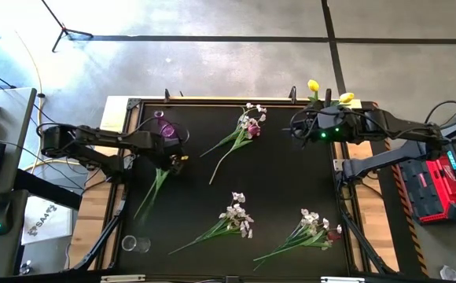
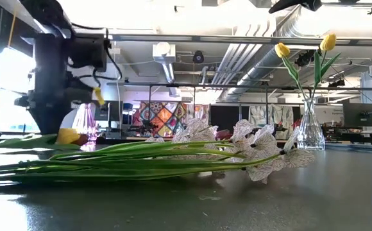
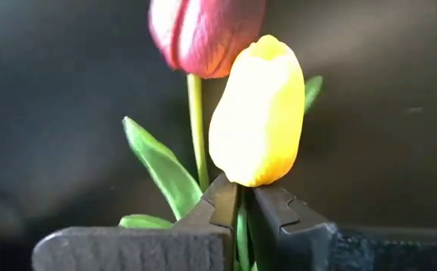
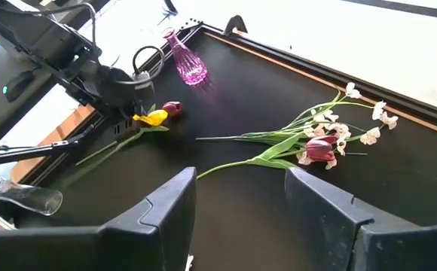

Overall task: Sort flowers into vase by color
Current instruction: Put the yellow tulip into the top transparent flower vase

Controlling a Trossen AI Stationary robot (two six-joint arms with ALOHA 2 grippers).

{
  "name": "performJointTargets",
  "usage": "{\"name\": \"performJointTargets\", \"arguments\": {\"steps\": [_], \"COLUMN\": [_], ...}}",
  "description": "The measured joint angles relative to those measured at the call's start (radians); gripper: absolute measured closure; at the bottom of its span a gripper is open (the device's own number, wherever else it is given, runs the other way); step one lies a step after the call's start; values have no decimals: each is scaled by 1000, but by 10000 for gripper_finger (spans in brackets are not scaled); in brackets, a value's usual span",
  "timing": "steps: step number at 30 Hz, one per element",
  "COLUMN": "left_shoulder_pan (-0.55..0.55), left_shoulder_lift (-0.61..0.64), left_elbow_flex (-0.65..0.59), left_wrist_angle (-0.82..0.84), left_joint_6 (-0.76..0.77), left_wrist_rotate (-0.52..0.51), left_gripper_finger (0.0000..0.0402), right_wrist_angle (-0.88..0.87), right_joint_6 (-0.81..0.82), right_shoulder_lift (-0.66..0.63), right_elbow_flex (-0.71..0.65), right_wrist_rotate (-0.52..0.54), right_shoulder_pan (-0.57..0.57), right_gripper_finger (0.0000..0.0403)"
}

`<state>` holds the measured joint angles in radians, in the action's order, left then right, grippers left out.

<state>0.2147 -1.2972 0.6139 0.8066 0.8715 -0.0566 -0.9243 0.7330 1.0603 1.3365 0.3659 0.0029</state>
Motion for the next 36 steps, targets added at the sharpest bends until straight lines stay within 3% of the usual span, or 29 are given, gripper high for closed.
{"name": "performJointTargets", "arguments": {"steps": [13, 19, 26, 32, 36], "left_shoulder_pan": [-4, -21, -57, -72, -74], "left_shoulder_lift": [0, 0, -47, -152, -228], "left_elbow_flex": [245, 264, 264, 266, 336], "left_wrist_angle": [-72, -556, -1128, -1369, -1407], "left_joint_6": [-51, -121, -298, -298, -324], "left_wrist_rotate": [-58, -53, -53, -87, -79], "left_gripper_finger": [399, 400, 401, 401, 401], "right_wrist_angle": [-84, 42, 431, 568, 563], "right_joint_6": [-35, -23, -27, -81, -157], "right_shoulder_lift": [0, -2, -2, 7, 7], "right_elbow_flex": [-5, -121, -287, -343, -346], "right_wrist_rotate": [-117, -178, -265, -274, -215], "right_shoulder_pan": [2, 41, 66, 66, 66], "right_gripper_finger": [210, 210, 210, 210, 210]}}
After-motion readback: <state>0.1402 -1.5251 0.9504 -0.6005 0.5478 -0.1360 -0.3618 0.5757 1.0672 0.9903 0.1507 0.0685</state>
